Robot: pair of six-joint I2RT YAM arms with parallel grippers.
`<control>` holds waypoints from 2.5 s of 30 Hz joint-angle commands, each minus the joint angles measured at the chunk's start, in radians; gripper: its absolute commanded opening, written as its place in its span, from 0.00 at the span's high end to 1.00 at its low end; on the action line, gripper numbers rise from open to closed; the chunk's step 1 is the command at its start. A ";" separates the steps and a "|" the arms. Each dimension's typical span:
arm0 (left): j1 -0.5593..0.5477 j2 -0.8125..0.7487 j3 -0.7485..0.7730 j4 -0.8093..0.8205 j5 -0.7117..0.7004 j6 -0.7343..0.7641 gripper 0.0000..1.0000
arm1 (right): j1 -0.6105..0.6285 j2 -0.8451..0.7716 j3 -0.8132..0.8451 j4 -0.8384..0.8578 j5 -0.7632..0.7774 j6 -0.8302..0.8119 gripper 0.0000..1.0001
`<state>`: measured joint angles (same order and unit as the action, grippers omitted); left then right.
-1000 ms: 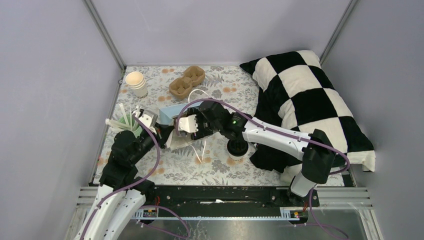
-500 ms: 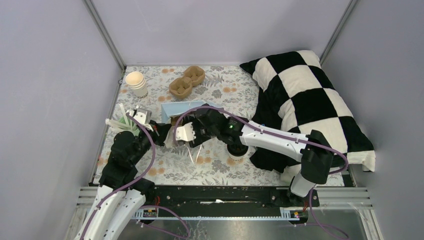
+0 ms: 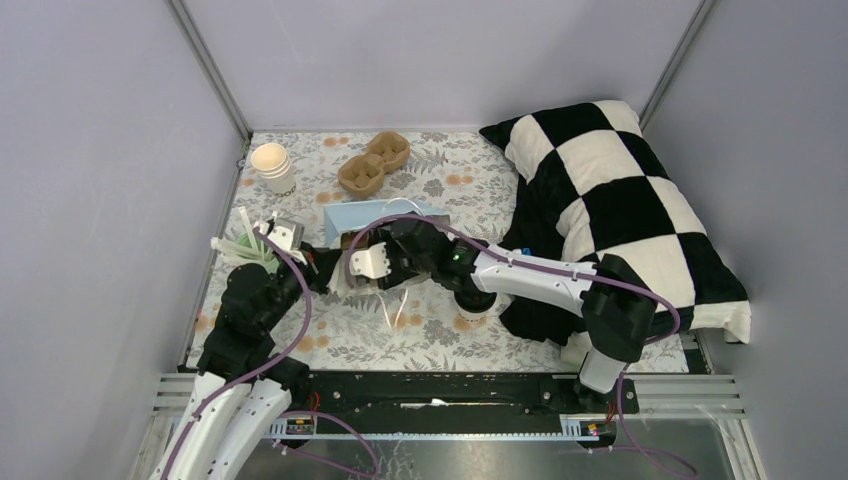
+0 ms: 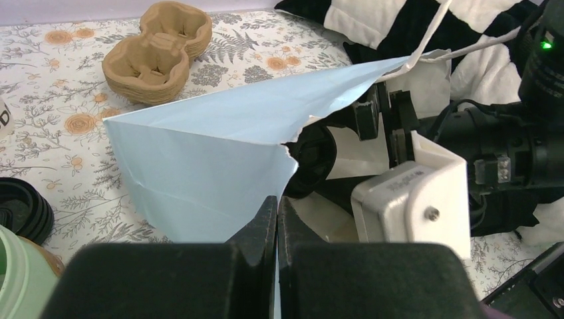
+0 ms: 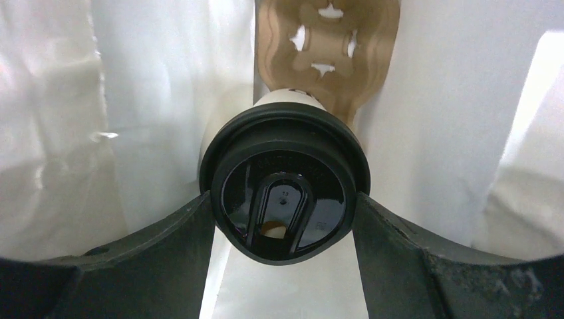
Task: Pack the takeout coffee
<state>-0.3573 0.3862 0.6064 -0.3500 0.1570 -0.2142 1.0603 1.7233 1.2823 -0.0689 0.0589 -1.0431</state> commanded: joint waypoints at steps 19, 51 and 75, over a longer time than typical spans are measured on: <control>-0.002 0.017 0.011 0.029 -0.005 0.029 1.00 | -0.017 -0.101 -0.028 -0.007 0.076 0.028 0.65; -0.002 0.017 0.021 0.006 0.018 0.033 1.00 | -0.051 0.010 -0.054 0.113 0.109 0.035 0.66; -0.002 0.033 0.046 -0.013 0.017 -0.006 1.00 | -0.068 0.034 -0.065 0.148 0.129 0.084 0.66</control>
<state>-0.3573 0.4149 0.6071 -0.3962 0.1596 -0.1959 1.0023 1.7905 1.2308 0.0952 0.1753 -1.0065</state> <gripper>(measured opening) 0.005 0.756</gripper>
